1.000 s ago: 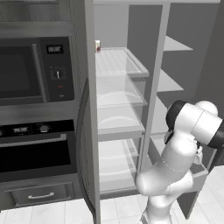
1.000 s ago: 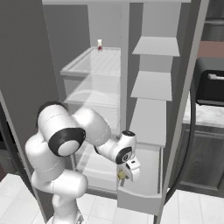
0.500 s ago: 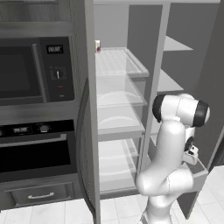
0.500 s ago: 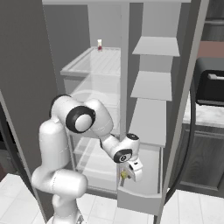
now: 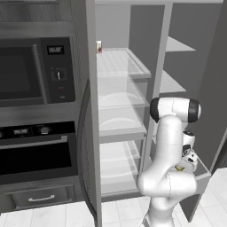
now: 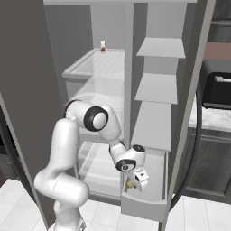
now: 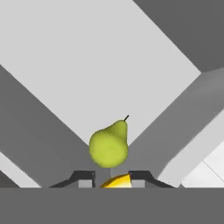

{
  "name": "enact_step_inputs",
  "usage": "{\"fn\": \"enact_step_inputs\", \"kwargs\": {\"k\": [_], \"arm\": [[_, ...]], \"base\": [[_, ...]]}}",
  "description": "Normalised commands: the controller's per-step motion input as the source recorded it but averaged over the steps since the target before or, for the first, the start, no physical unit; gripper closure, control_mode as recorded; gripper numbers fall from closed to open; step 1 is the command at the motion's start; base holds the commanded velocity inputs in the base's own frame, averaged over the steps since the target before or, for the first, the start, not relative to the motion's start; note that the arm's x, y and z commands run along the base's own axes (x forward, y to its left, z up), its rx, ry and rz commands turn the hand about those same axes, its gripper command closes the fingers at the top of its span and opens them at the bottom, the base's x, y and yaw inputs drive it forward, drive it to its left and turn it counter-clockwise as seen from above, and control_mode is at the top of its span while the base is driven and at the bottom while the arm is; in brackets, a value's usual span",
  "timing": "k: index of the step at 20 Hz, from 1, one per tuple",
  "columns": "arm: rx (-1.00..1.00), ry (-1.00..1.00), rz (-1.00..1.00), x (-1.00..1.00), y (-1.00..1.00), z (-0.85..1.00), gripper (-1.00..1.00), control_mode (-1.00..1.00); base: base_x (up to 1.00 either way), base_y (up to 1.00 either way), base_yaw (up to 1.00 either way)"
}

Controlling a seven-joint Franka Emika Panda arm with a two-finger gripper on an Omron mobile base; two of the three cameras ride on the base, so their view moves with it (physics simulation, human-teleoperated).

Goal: Take the pear and lemon wedge from the fridge shelf and place them in the freezer drawer to begin freezing them.

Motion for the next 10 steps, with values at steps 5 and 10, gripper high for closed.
{"fn": "enact_step_inputs", "kwargs": {"k": [5,10], "arm": [[0.01,0.00,0.00,0.13,-0.12,-0.49,1.00,-1.00],[0.00,0.00,0.00,0.04,-0.09,-0.44,1.00,-1.00]], "base": [[0.00,0.00,0.00],[0.00,0.00,0.00]]}}
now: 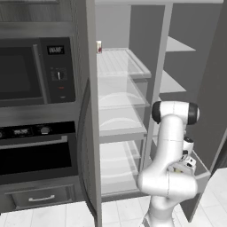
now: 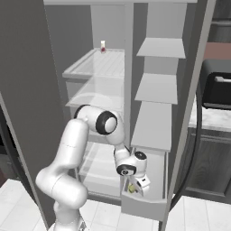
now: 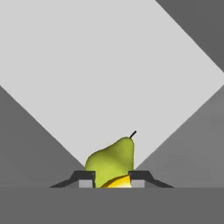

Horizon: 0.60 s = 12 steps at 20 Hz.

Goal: Take the pear and lemon wedge from the fridge shelf and place them in the freezer drawer to begin freezing them.

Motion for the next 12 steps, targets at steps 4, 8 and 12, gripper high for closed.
{"fn": "enact_step_inputs", "kwargs": {"k": [4,8,12], "arm": [[0.00,0.00,0.00,-0.07,0.00,-0.34,1.00,-1.00],[0.00,0.00,0.00,-0.41,0.07,-0.50,-1.00,-1.00],[0.00,0.00,0.00,-0.41,0.01,-0.33,-1.00,-1.00]], "base": [[0.00,0.00,0.00],[0.00,0.00,0.00],[0.00,0.00,0.00]]}}
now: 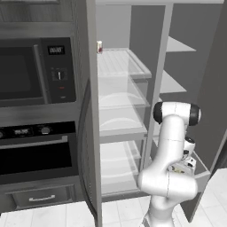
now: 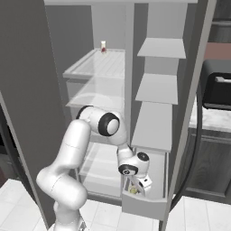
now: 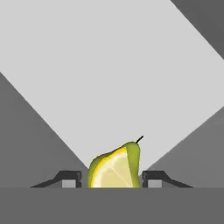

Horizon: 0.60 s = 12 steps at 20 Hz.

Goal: Take the pear and lemon wedge from the fridge shelf and place them in the freezer drawer to begin freezing them.

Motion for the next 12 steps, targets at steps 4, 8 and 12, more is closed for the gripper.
{"fn": "enact_step_inputs", "kwargs": {"k": [4,8,12], "arm": [[0.00,0.00,0.00,-0.11,0.00,-0.15,-1.00,-1.00],[0.00,-0.02,0.00,-0.19,0.00,-0.06,-1.00,-1.00],[0.00,-0.14,0.00,-0.48,0.00,0.54,-1.00,-1.00]], "base": [[0.00,0.00,0.00],[0.00,0.00,0.00],[0.00,0.00,0.00]]}}
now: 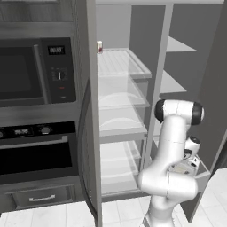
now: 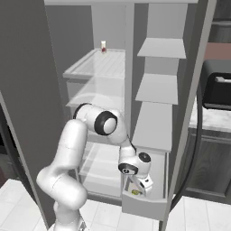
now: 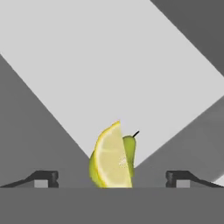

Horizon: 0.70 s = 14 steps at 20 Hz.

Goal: Take the pear and lemon wedge from the fridge shelf and place them in the freezer drawer to begin freezing them.

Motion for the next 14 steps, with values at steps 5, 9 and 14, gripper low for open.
{"fn": "enact_step_inputs", "kwargs": {"k": [5,9,14], "arm": [[0.00,-0.26,0.00,-0.53,0.01,0.98,-1.00,-1.00],[0.00,-0.14,-0.01,-0.28,0.12,1.00,-1.00,-1.00],[0.00,-0.06,-0.01,-0.13,0.10,1.00,-1.00,-1.00]], "base": [[0.00,0.00,0.00],[0.00,0.00,0.00],[0.00,0.00,0.00]]}}
